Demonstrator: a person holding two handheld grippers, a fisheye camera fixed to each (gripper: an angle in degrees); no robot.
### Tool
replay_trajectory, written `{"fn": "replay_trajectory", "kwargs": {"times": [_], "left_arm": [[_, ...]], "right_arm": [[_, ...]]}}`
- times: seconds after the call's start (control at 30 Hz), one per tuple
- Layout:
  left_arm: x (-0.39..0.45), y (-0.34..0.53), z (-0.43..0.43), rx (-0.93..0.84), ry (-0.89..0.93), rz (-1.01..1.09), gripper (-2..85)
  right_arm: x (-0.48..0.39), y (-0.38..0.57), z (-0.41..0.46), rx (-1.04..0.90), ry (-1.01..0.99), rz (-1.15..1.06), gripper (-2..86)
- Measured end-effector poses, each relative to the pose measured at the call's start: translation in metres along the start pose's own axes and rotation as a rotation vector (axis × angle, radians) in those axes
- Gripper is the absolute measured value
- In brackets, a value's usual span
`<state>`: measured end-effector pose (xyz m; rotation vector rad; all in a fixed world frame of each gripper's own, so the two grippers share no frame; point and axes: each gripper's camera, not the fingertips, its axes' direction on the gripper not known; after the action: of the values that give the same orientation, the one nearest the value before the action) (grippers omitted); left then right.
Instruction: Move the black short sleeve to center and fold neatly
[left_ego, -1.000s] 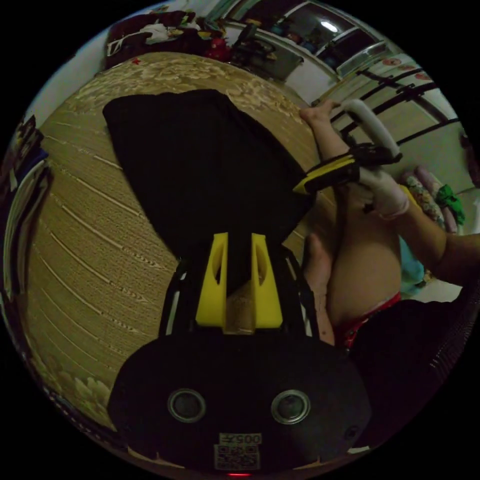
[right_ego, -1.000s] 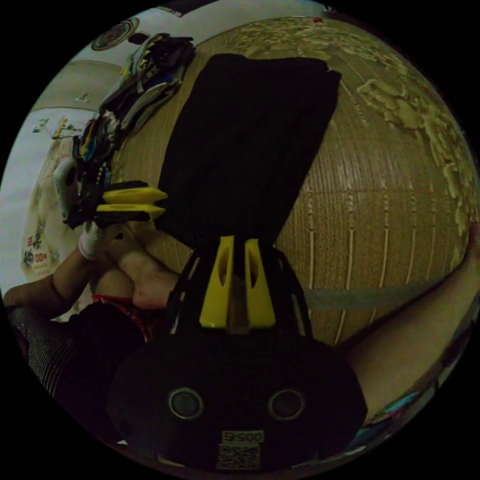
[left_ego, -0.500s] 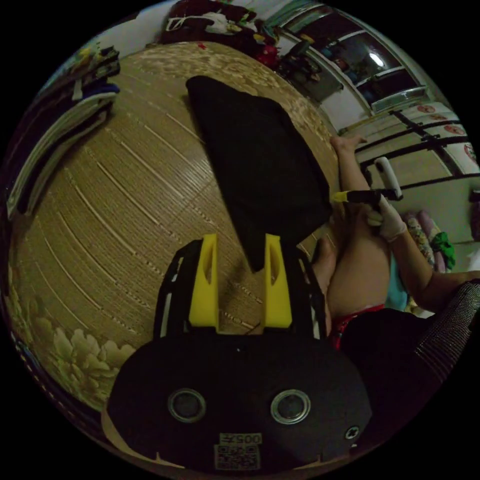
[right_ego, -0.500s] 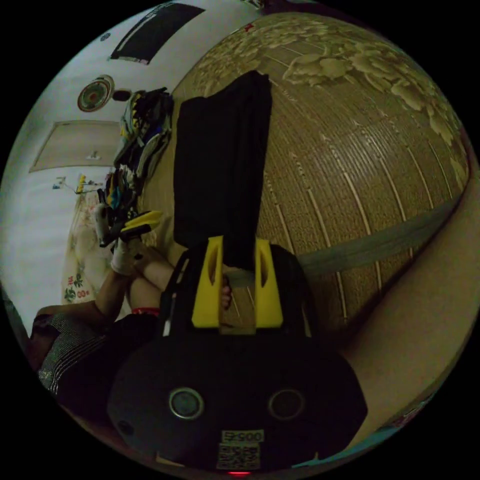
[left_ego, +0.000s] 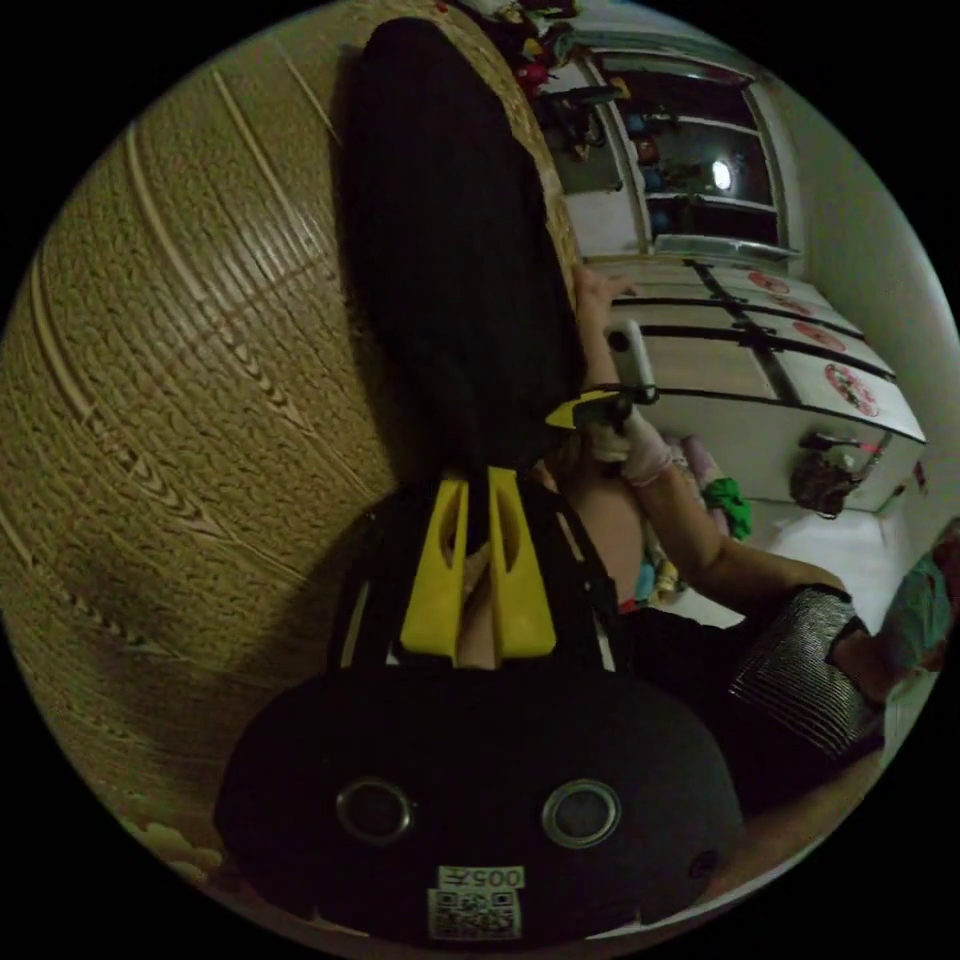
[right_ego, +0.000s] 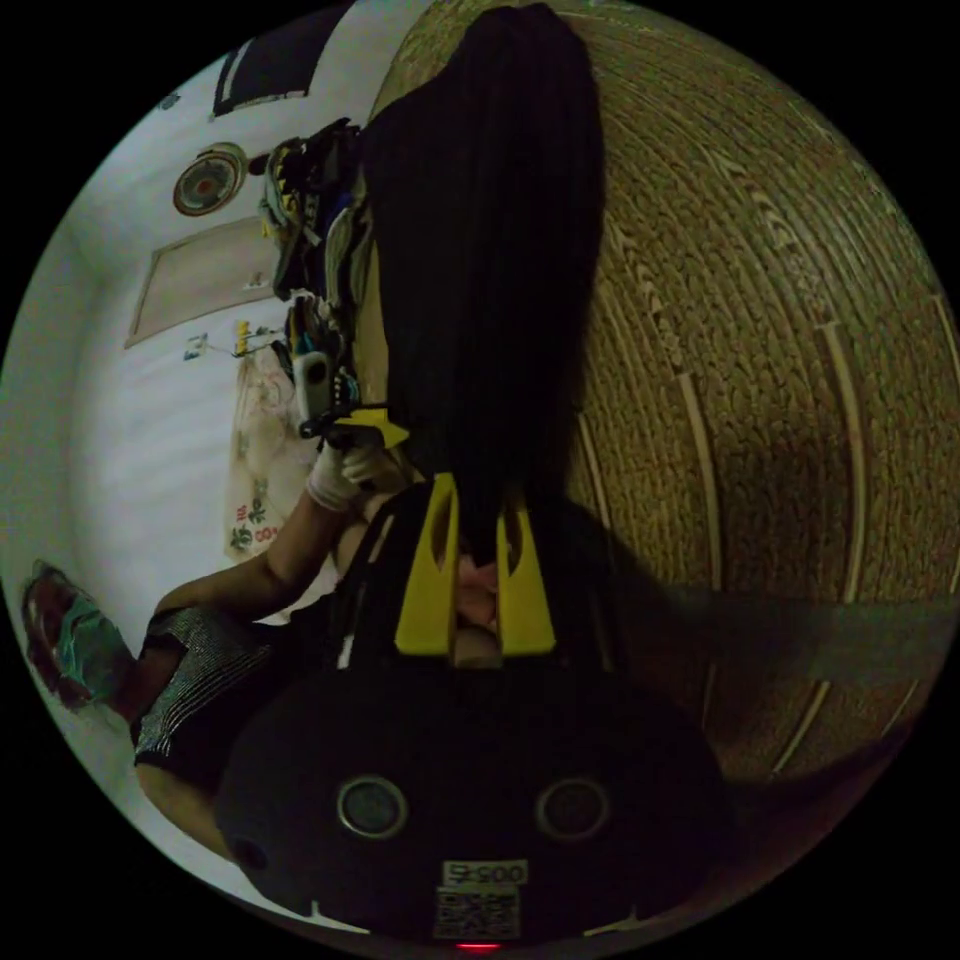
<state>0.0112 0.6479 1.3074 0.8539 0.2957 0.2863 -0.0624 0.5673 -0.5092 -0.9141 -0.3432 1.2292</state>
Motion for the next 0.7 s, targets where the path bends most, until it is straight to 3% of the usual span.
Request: {"fn": "replay_trajectory", "kwargs": {"times": [0.07, 0.17, 0.43, 0.7], "left_arm": [[0.025, 0.009, -0.036, 0.105, 0.150, 0.062, 4.5], [0.069, 0.026, -0.086, 0.218, 0.207, 0.156, 4.2], [0.209, 0.064, -0.202, 0.316, 0.134, 0.442, 4.1], [0.298, 0.095, -0.300, 0.381, 0.077, 0.560, 4.0]], "right_arm": [[-0.015, 0.013, -0.010, 0.048, -0.059, -0.062, 3.8], [-0.049, 0.039, -0.033, 0.146, -0.180, -0.181, 3.1], [-0.197, 0.090, -0.064, 0.258, -0.192, -0.527, 2.6], [-0.293, 0.101, -0.059, 0.277, -0.177, -0.682, 2.5]]}}
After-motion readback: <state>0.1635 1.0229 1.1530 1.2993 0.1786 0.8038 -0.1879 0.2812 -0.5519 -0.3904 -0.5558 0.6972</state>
